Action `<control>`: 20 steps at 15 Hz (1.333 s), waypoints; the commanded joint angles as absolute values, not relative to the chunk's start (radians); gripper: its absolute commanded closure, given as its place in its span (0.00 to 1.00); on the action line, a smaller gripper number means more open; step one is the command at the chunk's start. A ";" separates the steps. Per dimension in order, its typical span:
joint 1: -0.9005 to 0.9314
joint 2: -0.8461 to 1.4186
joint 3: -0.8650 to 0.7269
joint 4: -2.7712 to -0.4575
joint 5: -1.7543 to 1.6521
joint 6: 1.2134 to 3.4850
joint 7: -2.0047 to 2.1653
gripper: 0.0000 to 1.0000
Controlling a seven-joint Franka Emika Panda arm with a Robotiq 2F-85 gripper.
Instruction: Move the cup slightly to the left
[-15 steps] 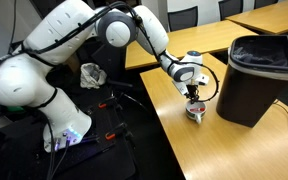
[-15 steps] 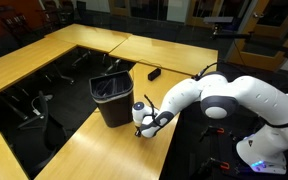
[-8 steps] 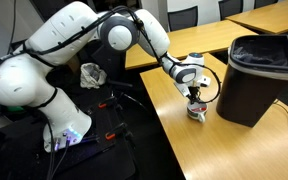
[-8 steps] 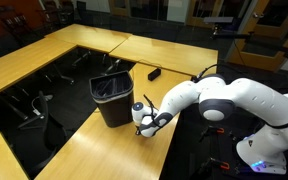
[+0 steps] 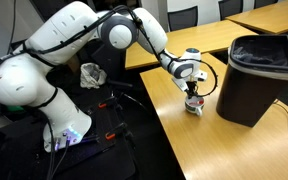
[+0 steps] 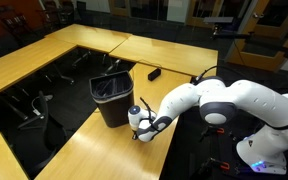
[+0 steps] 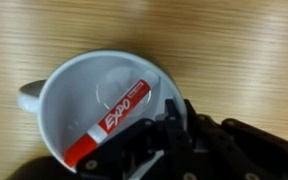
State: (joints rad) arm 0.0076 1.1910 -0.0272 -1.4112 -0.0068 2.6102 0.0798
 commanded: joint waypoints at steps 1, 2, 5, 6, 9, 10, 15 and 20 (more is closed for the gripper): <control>0.057 1.185 -0.025 -1.373 -0.014 2.550 0.088 0.97; 0.075 1.194 -0.022 -1.350 -0.016 2.528 0.093 0.97; 0.126 1.229 -0.015 -1.269 -0.025 2.473 0.092 0.97; 0.139 1.240 -0.014 -1.246 -0.026 2.456 0.092 0.97; 0.183 1.282 -0.028 -1.195 -0.051 2.462 0.089 0.97; 0.194 1.297 -0.033 -1.184 -0.060 2.468 0.090 0.97; 0.222 1.312 -0.056 -1.187 -0.091 2.495 0.115 0.65; 0.229 1.224 -0.072 -1.287 -0.070 2.523 0.120 0.35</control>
